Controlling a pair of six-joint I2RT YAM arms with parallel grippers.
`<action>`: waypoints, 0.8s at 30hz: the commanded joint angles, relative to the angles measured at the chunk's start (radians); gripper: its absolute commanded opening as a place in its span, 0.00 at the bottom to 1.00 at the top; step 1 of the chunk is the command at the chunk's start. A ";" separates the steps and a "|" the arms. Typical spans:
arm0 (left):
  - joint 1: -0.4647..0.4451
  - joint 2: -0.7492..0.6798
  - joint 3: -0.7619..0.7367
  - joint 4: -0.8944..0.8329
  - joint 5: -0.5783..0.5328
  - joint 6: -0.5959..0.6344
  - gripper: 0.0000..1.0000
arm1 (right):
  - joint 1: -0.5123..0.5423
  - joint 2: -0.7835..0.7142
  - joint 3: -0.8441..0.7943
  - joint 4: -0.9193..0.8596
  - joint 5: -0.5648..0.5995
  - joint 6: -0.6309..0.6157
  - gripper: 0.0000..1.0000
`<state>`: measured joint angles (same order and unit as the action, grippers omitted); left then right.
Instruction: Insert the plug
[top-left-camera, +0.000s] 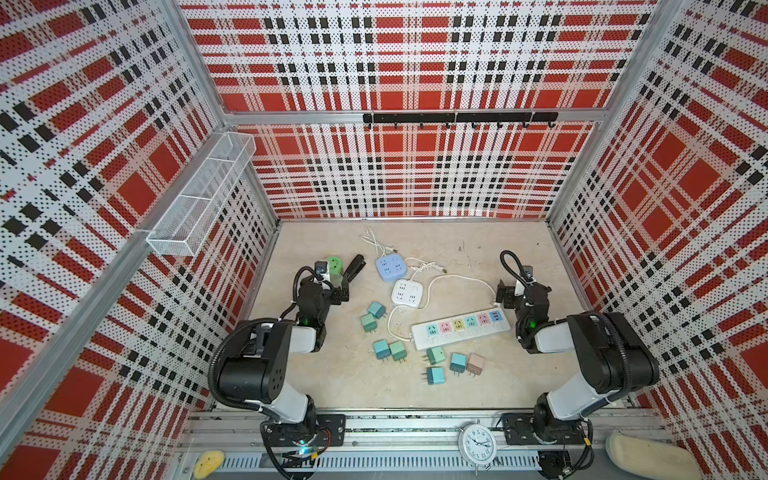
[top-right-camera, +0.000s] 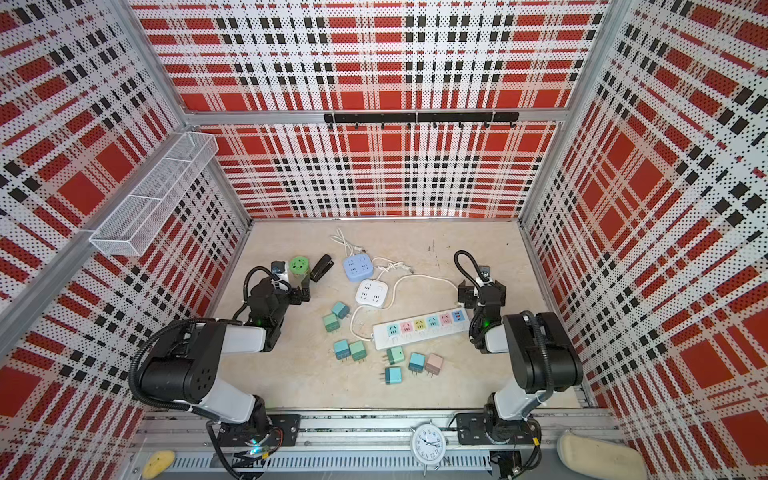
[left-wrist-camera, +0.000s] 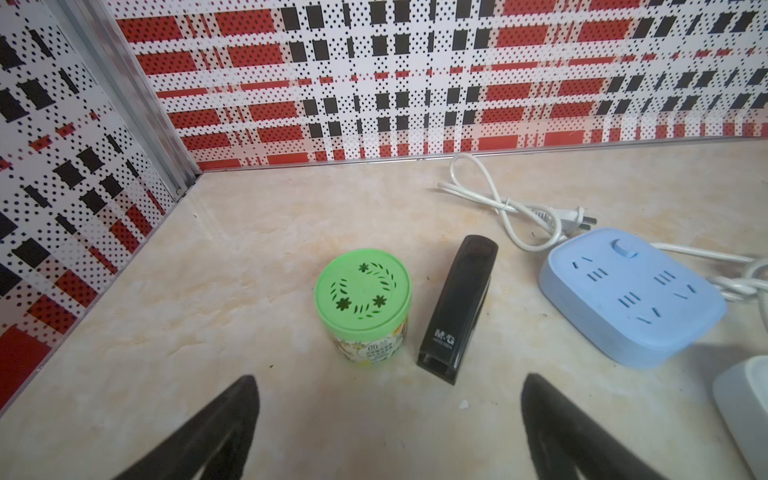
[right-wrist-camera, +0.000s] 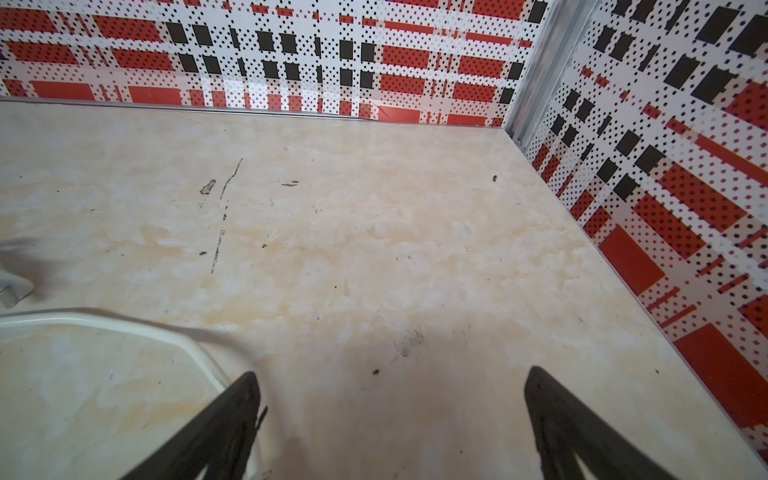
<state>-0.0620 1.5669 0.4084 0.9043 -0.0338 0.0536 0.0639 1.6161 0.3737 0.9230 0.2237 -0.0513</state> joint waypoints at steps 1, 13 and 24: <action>0.008 0.008 0.004 0.012 0.005 -0.004 0.99 | -0.004 -0.026 0.013 0.033 -0.013 0.007 1.00; 0.005 0.002 -0.005 0.024 0.002 0.000 0.99 | 0.003 -0.028 0.002 0.054 -0.007 -0.002 1.00; 0.005 0.007 0.001 0.015 0.002 -0.001 0.99 | -0.001 -0.025 0.013 0.034 -0.018 0.002 1.00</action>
<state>-0.0620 1.5669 0.4084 0.9047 -0.0334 0.0536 0.0639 1.6070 0.3737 0.9230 0.2169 -0.0517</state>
